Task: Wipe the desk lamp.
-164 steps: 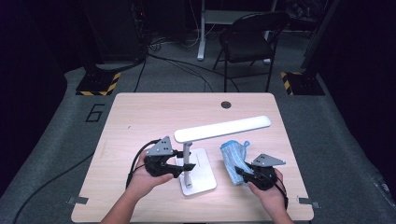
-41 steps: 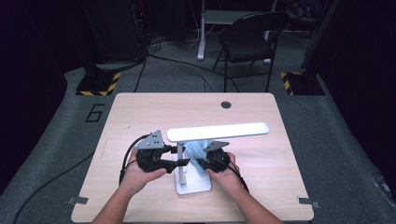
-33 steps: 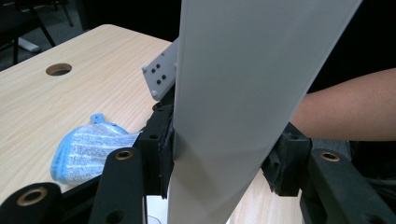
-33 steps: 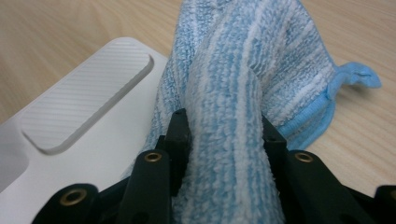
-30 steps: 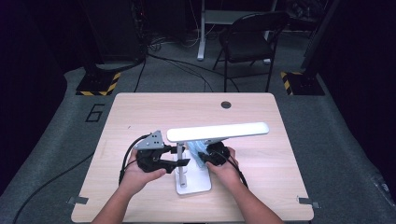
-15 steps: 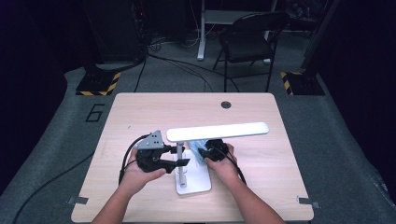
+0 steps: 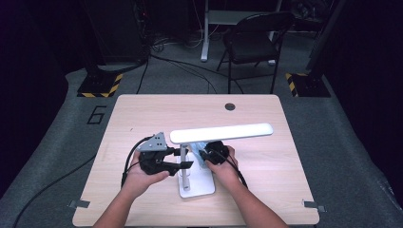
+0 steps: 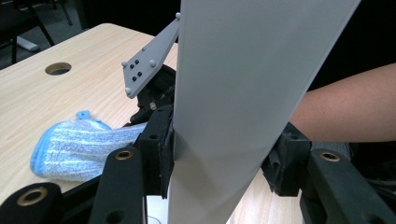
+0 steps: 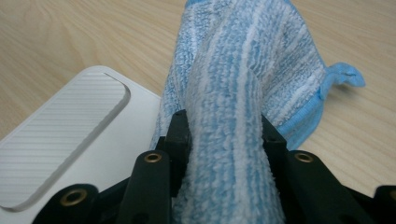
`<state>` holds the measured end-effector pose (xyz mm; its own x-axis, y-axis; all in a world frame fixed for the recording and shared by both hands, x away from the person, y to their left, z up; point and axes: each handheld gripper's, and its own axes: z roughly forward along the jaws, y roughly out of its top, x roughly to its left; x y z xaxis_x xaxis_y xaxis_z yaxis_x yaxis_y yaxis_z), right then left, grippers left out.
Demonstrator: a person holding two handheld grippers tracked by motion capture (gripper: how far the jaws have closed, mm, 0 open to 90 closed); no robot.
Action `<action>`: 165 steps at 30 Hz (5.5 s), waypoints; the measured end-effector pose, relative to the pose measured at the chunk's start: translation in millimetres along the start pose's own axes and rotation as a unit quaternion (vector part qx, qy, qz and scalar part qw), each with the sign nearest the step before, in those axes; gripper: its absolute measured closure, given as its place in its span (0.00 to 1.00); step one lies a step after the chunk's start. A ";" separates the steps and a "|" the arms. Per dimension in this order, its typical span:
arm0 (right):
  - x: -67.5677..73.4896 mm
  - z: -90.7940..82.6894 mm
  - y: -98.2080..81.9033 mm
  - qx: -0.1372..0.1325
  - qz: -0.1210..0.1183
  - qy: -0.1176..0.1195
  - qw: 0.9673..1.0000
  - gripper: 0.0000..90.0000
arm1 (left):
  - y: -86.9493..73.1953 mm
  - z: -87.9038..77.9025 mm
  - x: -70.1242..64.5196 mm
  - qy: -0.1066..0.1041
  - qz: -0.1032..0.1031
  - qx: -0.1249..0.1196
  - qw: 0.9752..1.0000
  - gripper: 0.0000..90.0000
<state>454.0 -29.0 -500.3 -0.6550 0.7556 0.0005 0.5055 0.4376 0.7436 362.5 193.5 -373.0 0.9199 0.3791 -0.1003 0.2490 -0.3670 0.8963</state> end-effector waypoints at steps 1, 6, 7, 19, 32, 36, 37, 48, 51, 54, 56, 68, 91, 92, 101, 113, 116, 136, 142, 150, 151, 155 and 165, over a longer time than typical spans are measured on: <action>1.1 -0.5 0.7 -0.001 -0.002 0.003 1.000 0.72 | 0.1 0.1 -0.1 0.001 0.001 0.000 1.000 0.56; 12.3 -1.1 4.6 -0.009 -0.014 0.023 1.000 0.72 | 0.0 0.3 -0.5 0.001 0.000 -0.001 1.000 0.56; 15.5 0.2 4.7 -0.008 -0.019 0.025 0.999 0.72 | -0.1 0.4 -0.7 0.002 0.000 -0.001 1.000 0.56; 17.4 3.0 1.5 0.005 -0.015 0.043 0.999 0.72 | -0.3 0.0 -0.9 0.004 0.001 0.000 1.000 0.57; 26.3 -9.6 -12.9 -0.004 -0.038 0.050 0.998 0.72 | -0.1 0.7 -1.5 0.008 0.006 0.003 1.000 0.57; 29.8 -15.4 -19.4 -0.005 -0.048 0.056 0.997 0.72 | 0.2 1.2 -1.5 0.010 0.006 0.004 1.000 0.57; 31.3 -16.9 -21.1 -0.006 -0.049 0.058 0.997 0.73 | 0.5 1.2 -1.3 0.012 0.008 0.006 1.000 0.57; 48.7 -37.6 -40.6 -0.002 -0.057 0.068 0.996 0.73 | 0.4 1.5 -1.7 0.008 0.005 0.007 1.000 0.57; 52.6 -42.2 -46.0 -0.007 -0.063 0.075 0.995 0.73 | 0.4 1.4 -1.6 0.007 0.005 0.008 1.000 0.57; 56.1 -46.6 -49.8 -0.006 -0.073 0.080 0.994 0.73 | 0.6 0.8 -1.5 0.009 0.009 0.010 1.000 0.57; 59.0 -50.1 -52.2 -0.004 -0.078 0.083 0.993 0.73 | 0.6 0.6 -1.6 0.009 0.009 0.010 1.000 0.57; 66.3 -64.0 -64.6 -0.002 -0.089 0.097 0.991 0.73 | 0.1 -0.6 -2.4 0.012 0.007 0.012 1.000 0.57; 51.2 -44.1 -43.3 0.016 -0.080 0.091 0.993 0.74 | 1.1 0.6 -1.2 0.003 0.008 0.013 1.000 0.57; 50.7 -42.3 -41.5 0.015 -0.080 0.088 0.993 0.74 | 1.1 0.7 -1.2 0.003 0.007 0.013 1.000 0.57; 40.9 -29.3 -29.1 0.017 -0.066 0.080 0.994 0.74 | 0.8 0.2 -1.0 0.002 0.007 0.014 1.000 0.57; 23.4 -9.4 -11.5 0.011 -0.055 0.064 0.996 0.74 | -0.6 -1.4 -0.4 0.001 0.006 0.011 1.000 0.57; 22.4 -6.8 -9.5 0.007 -0.036 0.058 0.998 0.74 | -0.9 -1.3 -0.6 0.004 0.005 0.008 1.000 0.57; 14.1 -2.6 -5.0 0.005 -0.029 0.042 0.999 0.74 | -2.0 -4.5 0.8 0.008 0.000 0.005 1.000 0.57; 14.5 -6.5 -8.3 0.006 -0.020 0.042 0.999 0.74 | -3.8 -8.6 0.0 0.017 -0.002 0.007 1.000 0.57; 18.0 -13.1 -16.5 -0.011 -0.010 0.032 0.999 0.73 | -10.2 -19.2 2.7 0.033 -0.014 0.000 0.999 0.57; 18.9 -14.7 -17.4 -0.008 -0.003 0.033 0.999 0.73 | -11.1 -20.9 3.3 0.033 -0.017 0.001 0.999 0.56; 19.4 -20.7 -20.8 0.002 0.010 0.043 0.999 0.73 | -14.7 -26.1 4.9 0.044 -0.023 -0.006 0.999 0.57; 22.4 -28.0 -27.4 -0.001 0.012 0.042 0.999 0.72 | -18.6 -31.9 7.0 0.060 -0.029 -0.010 0.998 0.66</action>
<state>409.7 -37.7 -501.9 -0.6875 0.7222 0.0755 0.5207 0.4179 0.7445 354.7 230.1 -376.6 0.8608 0.4989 -0.1008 0.2935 -0.3248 0.8991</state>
